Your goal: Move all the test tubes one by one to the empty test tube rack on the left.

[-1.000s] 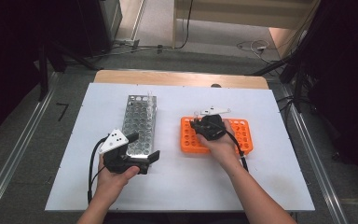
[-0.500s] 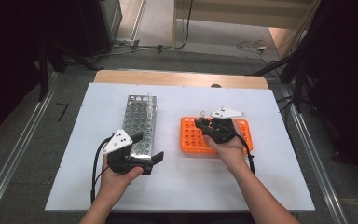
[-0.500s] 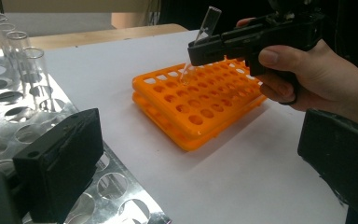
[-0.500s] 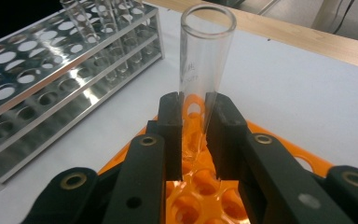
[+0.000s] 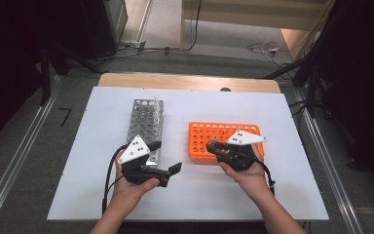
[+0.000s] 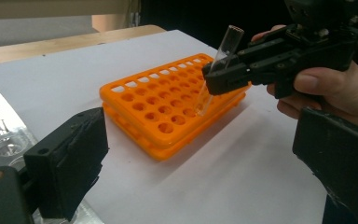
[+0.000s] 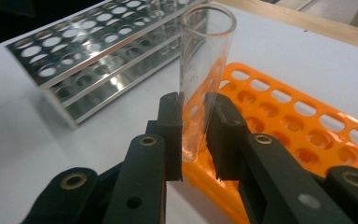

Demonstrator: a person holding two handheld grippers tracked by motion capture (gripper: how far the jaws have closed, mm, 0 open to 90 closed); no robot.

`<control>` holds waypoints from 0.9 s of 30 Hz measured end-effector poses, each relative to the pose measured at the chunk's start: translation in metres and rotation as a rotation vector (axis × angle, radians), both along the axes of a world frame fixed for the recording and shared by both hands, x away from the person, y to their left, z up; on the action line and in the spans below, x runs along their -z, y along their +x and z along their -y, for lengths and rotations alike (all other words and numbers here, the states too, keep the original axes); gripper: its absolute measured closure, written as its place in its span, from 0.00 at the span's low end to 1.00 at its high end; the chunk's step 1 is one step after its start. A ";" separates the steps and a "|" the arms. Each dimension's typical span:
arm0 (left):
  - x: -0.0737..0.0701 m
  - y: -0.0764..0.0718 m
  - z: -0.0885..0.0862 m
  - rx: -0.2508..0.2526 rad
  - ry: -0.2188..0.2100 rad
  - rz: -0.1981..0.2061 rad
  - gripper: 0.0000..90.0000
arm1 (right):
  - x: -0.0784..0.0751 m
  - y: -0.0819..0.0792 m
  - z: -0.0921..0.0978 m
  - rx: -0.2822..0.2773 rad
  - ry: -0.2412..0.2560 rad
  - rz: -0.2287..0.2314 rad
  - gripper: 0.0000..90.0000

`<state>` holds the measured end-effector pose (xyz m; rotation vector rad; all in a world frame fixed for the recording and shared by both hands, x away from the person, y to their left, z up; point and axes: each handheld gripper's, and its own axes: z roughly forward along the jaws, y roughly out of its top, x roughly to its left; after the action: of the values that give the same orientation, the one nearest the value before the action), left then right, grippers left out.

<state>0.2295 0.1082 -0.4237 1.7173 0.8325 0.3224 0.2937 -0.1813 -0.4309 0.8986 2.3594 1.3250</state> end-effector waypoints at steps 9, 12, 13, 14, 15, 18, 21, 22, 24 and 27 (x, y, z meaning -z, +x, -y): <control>-0.003 -0.006 0.015 0.064 -0.010 0.002 0.07 | -0.003 -0.034 0.004 -0.066 0.016 -0.007 0.82; -0.005 -0.010 0.019 0.087 -0.017 0.007 0.09 | -0.003 -0.045 0.003 -0.093 0.012 -0.008 0.82; -0.005 -0.011 0.020 0.097 -0.022 0.005 0.09 | -0.003 -0.048 0.003 -0.101 0.010 -0.012 0.82; -0.006 -0.012 0.021 0.108 -0.025 0.008 0.10 | -0.002 -0.051 0.002 -0.107 0.009 -0.015 0.82; -0.006 -0.013 0.023 0.118 -0.026 0.009 0.12 | -0.001 -0.053 0.002 -0.113 0.004 -0.018 0.82; -0.005 -0.015 0.028 0.142 -0.018 0.000 0.15 | 0.002 -0.059 -0.002 -0.146 -0.004 -0.021 0.82; -0.004 -0.017 0.034 0.156 -0.018 -0.003 0.18 | 0.002 -0.061 -0.006 -0.160 -0.005 -0.020 0.82; -0.004 -0.018 0.036 0.162 -0.013 -0.005 0.20 | 0.002 -0.062 -0.007 -0.165 -0.005 -0.022 0.82; -0.004 -0.020 0.040 0.172 -0.001 -0.006 0.26 | 0.002 -0.064 -0.009 -0.174 -0.006 -0.018 0.82; -0.003 -0.022 0.046 0.176 0.020 -0.003 0.37 | 0.003 -0.065 -0.012 -0.184 -0.010 -0.019 0.82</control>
<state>0.2072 0.0617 -0.4207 1.7964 0.6770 0.2095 0.2290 -0.1693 -0.4335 0.7079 2.5119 1.3753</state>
